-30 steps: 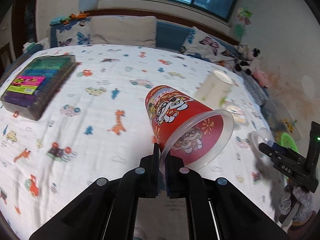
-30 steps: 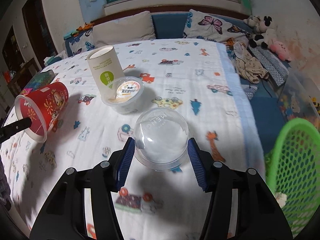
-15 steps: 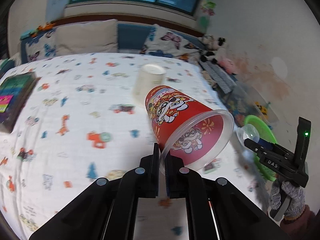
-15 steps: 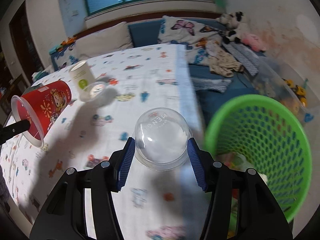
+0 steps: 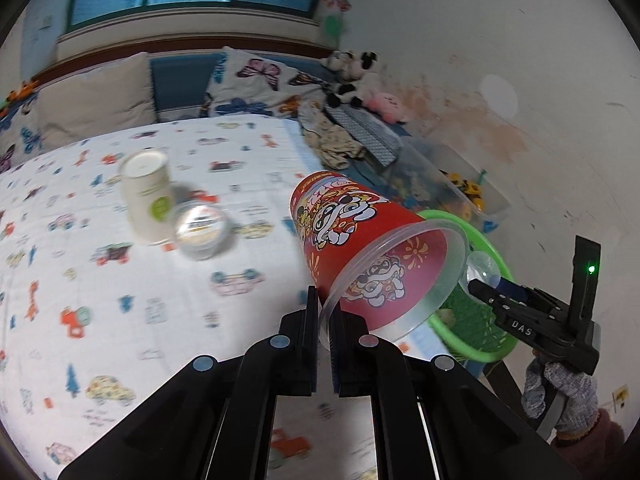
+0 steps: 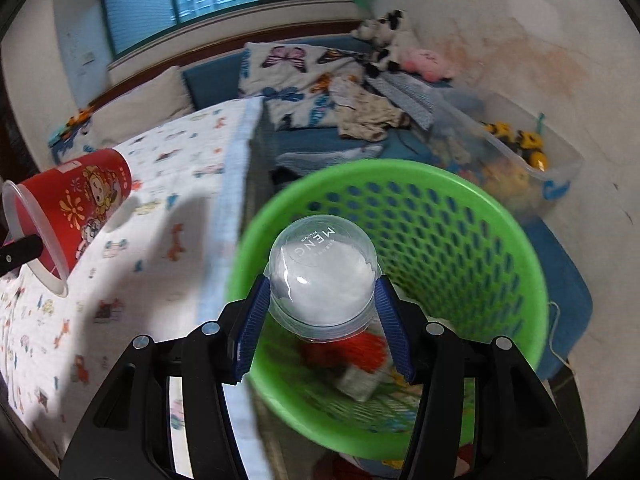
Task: Collect trash
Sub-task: 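Carry the red cup and clear lid to the green basket, opening both tools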
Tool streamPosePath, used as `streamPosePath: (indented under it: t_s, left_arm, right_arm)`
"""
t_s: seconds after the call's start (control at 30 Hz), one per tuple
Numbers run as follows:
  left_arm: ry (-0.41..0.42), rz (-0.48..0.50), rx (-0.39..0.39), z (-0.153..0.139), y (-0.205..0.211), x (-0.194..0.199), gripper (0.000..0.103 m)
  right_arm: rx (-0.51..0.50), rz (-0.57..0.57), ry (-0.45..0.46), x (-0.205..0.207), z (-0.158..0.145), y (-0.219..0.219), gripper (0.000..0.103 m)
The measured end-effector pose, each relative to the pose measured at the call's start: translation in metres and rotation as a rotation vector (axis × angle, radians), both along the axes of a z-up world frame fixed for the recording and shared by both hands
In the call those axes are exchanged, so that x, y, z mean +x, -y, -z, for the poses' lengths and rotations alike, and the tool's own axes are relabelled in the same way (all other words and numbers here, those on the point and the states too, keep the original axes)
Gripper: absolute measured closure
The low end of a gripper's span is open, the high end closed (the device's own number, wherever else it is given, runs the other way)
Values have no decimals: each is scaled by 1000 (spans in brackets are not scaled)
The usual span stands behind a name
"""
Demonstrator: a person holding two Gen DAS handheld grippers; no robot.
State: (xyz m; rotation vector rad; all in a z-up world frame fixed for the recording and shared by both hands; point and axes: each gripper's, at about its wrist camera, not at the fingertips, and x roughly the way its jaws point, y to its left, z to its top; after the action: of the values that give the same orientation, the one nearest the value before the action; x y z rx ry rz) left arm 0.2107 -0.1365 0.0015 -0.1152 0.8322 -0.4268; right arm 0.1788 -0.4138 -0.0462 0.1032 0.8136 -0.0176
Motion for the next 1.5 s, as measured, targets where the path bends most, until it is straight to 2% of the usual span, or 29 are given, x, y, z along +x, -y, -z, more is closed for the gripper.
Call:
streamPosePath:
  t_s: [0.43,0.6,0.97,1.13,1.5]
  left_arm:
    - [-23,132,33,9,84,12,98]
    - [-23,166,53,11,107,17,98]
    - [-37,269,121,31,162,21,98]
    - [-52,301,159,44,181,23,98]
    - [-102,332,169,60,193,25,97]
  right_arm:
    - [10,111,-36,-14,15,57,47]
    - [16,134,-34,-20,17,68,38]
    - [17,163,7,-43,4,85,36]
    - [24,182,22,-54,0,94,35]
    - [36,190,32,-62,-2,97,35]
